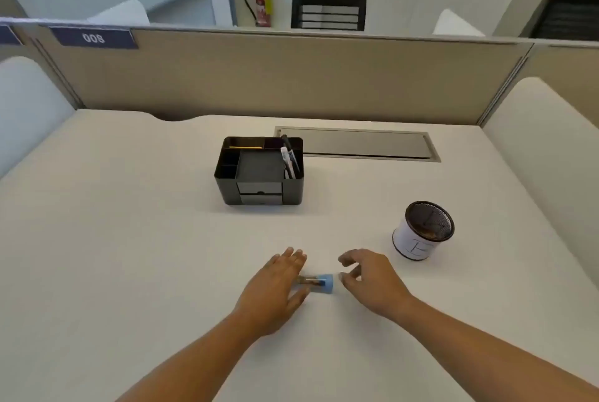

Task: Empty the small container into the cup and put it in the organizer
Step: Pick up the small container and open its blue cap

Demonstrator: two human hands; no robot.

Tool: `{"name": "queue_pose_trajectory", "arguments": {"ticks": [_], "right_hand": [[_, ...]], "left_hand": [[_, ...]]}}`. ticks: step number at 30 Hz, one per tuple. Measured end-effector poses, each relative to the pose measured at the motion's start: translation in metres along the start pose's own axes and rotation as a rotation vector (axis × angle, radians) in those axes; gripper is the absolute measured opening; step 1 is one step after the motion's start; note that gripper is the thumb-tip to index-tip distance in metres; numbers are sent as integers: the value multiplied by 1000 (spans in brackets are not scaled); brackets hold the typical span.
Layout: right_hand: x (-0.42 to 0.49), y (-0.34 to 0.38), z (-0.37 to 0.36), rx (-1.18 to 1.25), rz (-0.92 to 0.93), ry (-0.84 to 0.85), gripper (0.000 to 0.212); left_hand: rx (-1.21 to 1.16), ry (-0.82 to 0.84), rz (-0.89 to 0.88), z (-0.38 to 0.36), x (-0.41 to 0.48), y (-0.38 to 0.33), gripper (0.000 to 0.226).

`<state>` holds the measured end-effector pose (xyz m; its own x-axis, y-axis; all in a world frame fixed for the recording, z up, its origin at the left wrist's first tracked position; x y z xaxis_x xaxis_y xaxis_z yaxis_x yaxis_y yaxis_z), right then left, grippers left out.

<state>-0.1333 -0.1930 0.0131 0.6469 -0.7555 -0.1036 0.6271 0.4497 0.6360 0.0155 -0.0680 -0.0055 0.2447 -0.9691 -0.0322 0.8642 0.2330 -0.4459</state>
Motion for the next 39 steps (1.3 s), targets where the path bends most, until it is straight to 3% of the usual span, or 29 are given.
{"name": "queue_pose_trajectory", "arguments": {"ticks": [18, 25, 30, 36, 39], "right_hand": [[-9, -15, -32, -23, -66, 38, 57], [-7, -10, -34, -22, -16, 2, 42], [-6, -4, -35, -32, 20, 37, 30], [-5, 9, -9, 303, -33, 72, 16], [-11, 18, 14, 438, -68, 65, 17]], "left_hand": [[-75, -168, -17, -21, -9, 11, 60], [-102, -197, 12, -20, -4, 8, 62], [-70, -183, 20, -21, 1, -1, 41], [-250, -162, 102, -3, 5, -10, 39], [-512, -181, 145, 17, 2, -22, 35]]}}
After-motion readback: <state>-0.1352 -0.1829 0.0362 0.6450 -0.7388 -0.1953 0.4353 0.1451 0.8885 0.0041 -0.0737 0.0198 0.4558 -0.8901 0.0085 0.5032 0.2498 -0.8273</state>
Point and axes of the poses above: each hand's wrist, its own x-axis towards the middle knuckle, its own z-axis out of the back of the hand, y = z × x, the point moved 7 cm from there along x, towards the middle knuckle, and after that the axes turned 3 degrees about -y, right-handed, at the moved point
